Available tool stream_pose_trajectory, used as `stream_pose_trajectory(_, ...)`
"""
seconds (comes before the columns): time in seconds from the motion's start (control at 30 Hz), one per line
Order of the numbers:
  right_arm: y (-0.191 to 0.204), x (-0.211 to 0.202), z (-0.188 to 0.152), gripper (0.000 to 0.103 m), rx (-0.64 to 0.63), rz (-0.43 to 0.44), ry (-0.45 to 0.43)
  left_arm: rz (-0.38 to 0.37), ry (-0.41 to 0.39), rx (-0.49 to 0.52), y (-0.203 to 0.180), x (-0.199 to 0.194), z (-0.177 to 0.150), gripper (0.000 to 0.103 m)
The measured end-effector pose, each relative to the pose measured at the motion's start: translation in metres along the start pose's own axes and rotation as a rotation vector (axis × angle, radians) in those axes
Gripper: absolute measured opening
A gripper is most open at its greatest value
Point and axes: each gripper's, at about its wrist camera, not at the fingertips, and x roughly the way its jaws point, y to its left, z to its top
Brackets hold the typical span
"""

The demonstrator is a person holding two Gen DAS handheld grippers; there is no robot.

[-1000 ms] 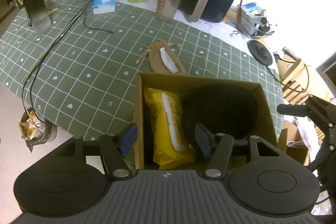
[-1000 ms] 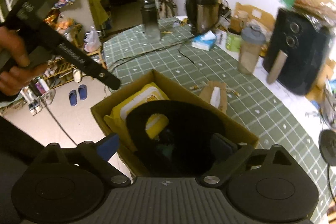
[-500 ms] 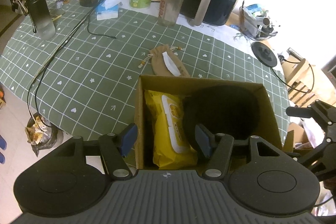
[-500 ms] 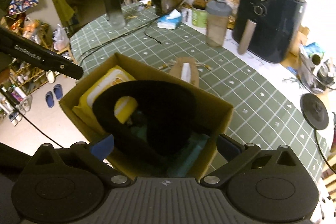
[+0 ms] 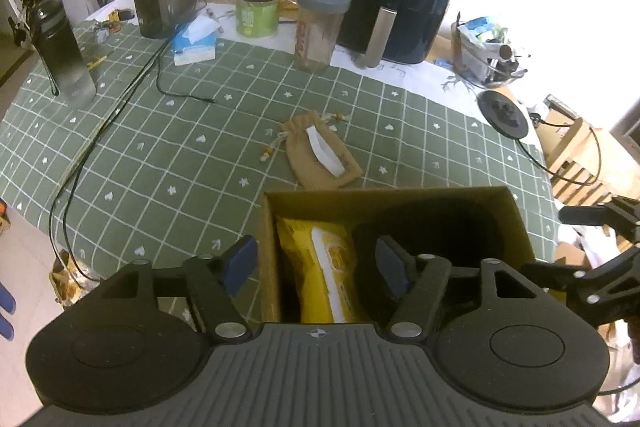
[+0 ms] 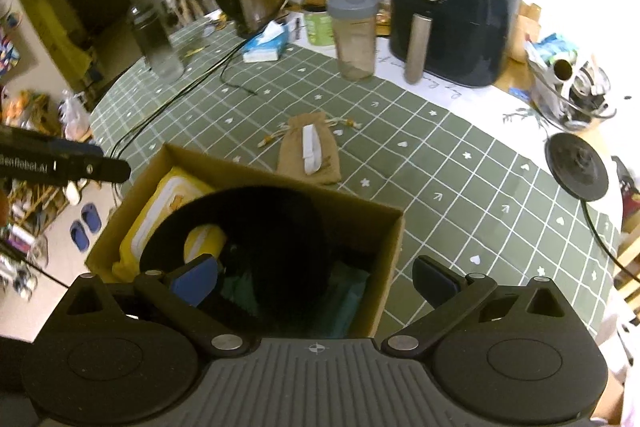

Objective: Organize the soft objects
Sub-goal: 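Lower the black hat into the box and open the right gripper, then grasp the white strap on the tan drawstring pouch with the right gripper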

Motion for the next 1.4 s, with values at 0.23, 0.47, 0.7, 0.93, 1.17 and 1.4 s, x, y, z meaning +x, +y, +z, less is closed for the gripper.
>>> stream_pose_trajectory(0.23,0.001,0.007,0.019,0.103,0.022,-0.028,0.003,0.027,0.004,0.029,0.009,0.013,0.015,0.077)
stream_pose_trajectory(0.47,0.005,0.016,0.041,0.103,0.020,-0.039,0.008,0.019,-0.001,0.057,0.016,0.023,0.031,0.077)
stream_pose_trajectory(0.7,0.009,0.026,0.067,0.103,0.003,-0.050,0.020,0.009,0.000,0.064,0.025,0.034,0.043,0.078)
stream_pose_trajectory(0.93,0.009,0.038,0.096,0.103,-0.022,-0.065,0.025,0.003,-0.009,0.061,0.034,0.044,0.051,0.078)
stream_pose_trajectory(1.17,0.013,0.063,0.125,0.103,-0.061,-0.073,0.047,-0.010,0.010,0.029,0.045,0.052,0.054,0.078)
stream_pose_trajectory(1.4,0.014,0.099,0.146,0.103,-0.060,-0.058,0.091,-0.015,0.014,0.012,0.055,0.055,0.052,0.078)
